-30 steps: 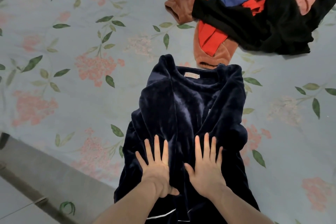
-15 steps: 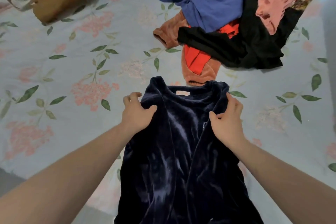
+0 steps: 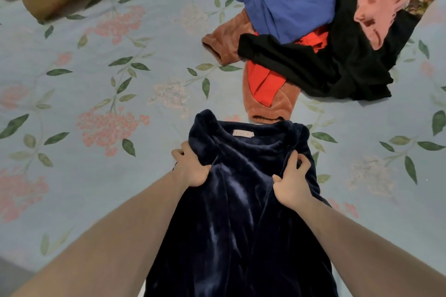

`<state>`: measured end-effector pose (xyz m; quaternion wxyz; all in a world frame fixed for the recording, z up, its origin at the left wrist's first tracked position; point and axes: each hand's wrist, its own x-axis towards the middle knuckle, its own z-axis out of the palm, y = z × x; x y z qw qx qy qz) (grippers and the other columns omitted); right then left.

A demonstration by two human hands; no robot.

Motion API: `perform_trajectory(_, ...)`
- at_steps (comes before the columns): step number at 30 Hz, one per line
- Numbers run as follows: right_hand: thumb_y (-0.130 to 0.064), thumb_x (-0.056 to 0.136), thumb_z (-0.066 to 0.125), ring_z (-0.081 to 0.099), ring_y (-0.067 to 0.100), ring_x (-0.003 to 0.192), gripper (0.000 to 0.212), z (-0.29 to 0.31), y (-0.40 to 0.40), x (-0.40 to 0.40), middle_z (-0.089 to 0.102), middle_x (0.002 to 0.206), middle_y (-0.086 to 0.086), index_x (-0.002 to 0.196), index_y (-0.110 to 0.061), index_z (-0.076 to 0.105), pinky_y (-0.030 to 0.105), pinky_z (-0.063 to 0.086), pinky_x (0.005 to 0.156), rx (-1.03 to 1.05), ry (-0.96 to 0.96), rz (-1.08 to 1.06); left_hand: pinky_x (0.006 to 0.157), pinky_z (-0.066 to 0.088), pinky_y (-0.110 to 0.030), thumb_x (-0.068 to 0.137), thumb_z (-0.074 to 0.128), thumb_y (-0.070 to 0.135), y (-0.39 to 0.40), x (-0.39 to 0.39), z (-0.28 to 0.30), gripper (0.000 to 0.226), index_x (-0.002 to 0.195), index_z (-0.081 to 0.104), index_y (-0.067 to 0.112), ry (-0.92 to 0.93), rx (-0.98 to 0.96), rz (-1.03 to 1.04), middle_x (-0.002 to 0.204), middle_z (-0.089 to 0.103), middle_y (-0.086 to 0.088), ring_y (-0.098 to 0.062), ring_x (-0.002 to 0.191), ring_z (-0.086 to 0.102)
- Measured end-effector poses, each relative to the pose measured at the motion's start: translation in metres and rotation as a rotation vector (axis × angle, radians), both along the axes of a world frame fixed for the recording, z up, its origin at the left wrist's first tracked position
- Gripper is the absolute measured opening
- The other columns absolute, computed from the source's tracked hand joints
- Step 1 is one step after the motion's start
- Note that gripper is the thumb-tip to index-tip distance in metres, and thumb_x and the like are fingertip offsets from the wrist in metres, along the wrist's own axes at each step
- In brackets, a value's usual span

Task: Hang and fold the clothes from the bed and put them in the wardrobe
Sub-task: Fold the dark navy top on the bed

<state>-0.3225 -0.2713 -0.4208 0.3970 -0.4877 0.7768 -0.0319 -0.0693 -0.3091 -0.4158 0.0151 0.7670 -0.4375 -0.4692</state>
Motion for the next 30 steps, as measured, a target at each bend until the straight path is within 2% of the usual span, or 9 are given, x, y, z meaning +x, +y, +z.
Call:
perform_trajectory(4, -0.016, 0.101, 0.057, 0.05, 0.017, 0.063, 0.087, -0.002, -0.008, 0.002, -0.01, 0.163, 0.013, 0.16, -0.008, -0.007, 0.027, 0.042, 0.071, 0.016, 0.041, 0.022, 0.101, 0.048, -0.039, 0.084, 0.077, 0.041, -0.01, -0.004, 0.001, 0.086, 0.14, 0.018, 0.015, -0.061, 0.033, -0.021, 0.12, 0.016, -0.004, -0.028, 0.096, 0.054)
perform_trajectory(8, -0.018, 0.095, 0.066, 0.06, 0.026, 0.086, 0.086, 0.003, -0.016, -0.002, 0.002, 0.159, 0.009, 0.159, -0.012, 0.009, 0.034, 0.051, 0.09, 0.036, -0.033, -0.048, 0.091, 0.044, -0.029, 0.086, 0.077, 0.036, -0.013, -0.003, 0.004, 0.082, 0.139, 0.019, 0.013, -0.061, 0.054, -0.017, 0.132, 0.018, -0.01, -0.015, 0.082, 0.045)
perform_trajectory(11, -0.029, 0.085, 0.065, 0.064, 0.026, 0.091, 0.054, 0.017, -0.03, -0.011, 0.024, 0.133, -0.001, 0.131, -0.023, 0.038, 0.042, 0.06, 0.087, -0.008, -0.105, -0.168, 0.086, 0.051, -0.03, 0.088, 0.073, 0.025, -0.012, -0.002, 0.01, 0.069, 0.136, 0.024, 0.016, 0.008, 0.05, 0.048, 0.133, 0.021, -0.009, -0.02, 0.09, 0.052)
perform_trajectory(14, -0.028, 0.08, 0.056, 0.069, 0.03, 0.084, 0.03, 0.029, -0.044, -0.024, 0.031, 0.125, -0.003, 0.109, -0.025, 0.052, 0.046, 0.06, 0.085, -0.214, -0.103, -0.346, 0.064, 0.063, -0.035, 0.088, 0.07, 0.024, -0.019, 0.004, 0.027, 0.052, 0.127, 0.037, 0.018, 0.196, 0.101, 0.276, 0.128, 0.037, -0.007, -0.026, 0.083, 0.07)
perform_trajectory(19, -0.008, 0.093, 0.068, 0.062, 0.016, 0.064, 0.068, 0.046, -0.057, -0.032, 0.059, 0.112, 0.01, 0.15, -0.017, 0.031, 0.028, 0.063, 0.06, -0.033, -0.482, -0.653, 0.066, 0.063, -0.029, 0.095, 0.065, 0.035, -0.031, 0.016, 0.057, 0.018, 0.107, 0.066, 0.021, 0.453, 0.179, 0.444, 0.109, 0.068, -0.003, -0.024, 0.075, 0.075)
perform_trajectory(22, -0.014, 0.091, 0.075, 0.055, 0.012, 0.064, 0.036, 0.059, -0.052, -0.03, 0.061, 0.085, 0.003, 0.123, -0.015, 0.059, 0.023, 0.056, 0.051, 0.121, -0.457, -0.494, 0.052, 0.056, -0.021, 0.093, 0.069, 0.023, -0.021, 0.012, 0.059, 0.015, 0.101, 0.065, 0.012, 0.433, 0.08, 0.454, 0.101, 0.07, -0.002, -0.016, 0.066, 0.074)
perform_trajectory(24, -0.015, 0.092, 0.072, 0.057, 0.01, 0.069, 0.023, 0.068, -0.049, -0.032, 0.061, 0.083, -0.001, 0.115, -0.016, 0.067, 0.02, 0.052, 0.049, 0.13, -0.437, -0.433, 0.046, 0.049, -0.018, 0.092, 0.066, 0.01, -0.013, 0.005, 0.063, 0.011, 0.087, 0.057, 0.011, 0.448, 0.062, 0.445, 0.088, 0.064, -0.006, -0.009, 0.053, 0.067)
perform_trajectory(27, -0.008, 0.097, 0.062, 0.062, 0.013, 0.077, 0.021, 0.088, -0.051, -0.037, 0.065, 0.093, 0.002, 0.116, -0.016, 0.066, 0.025, 0.06, 0.058, -0.028, -0.459, -0.463, 0.05, 0.055, -0.02, 0.093, 0.054, -0.005, -0.012, 0.0, 0.082, 0.015, 0.092, 0.051, 0.01, 0.436, -0.027, 0.45, 0.085, 0.06, -0.01, -0.01, 0.049, 0.065)
perform_trajectory(30, 0.001, 0.099, 0.052, 0.071, 0.018, 0.087, 0.031, 0.112, -0.052, -0.043, 0.07, 0.104, 0.005, 0.119, -0.02, 0.062, 0.034, 0.064, 0.072, -0.156, -0.505, -0.461, 0.066, 0.063, -0.028, 0.094, 0.045, -0.012, -0.021, 0.003, 0.109, 0.032, 0.114, 0.054, 0.012, 0.497, -0.13, 0.495, 0.098, 0.068, -0.014, -0.022, 0.074, 0.074)
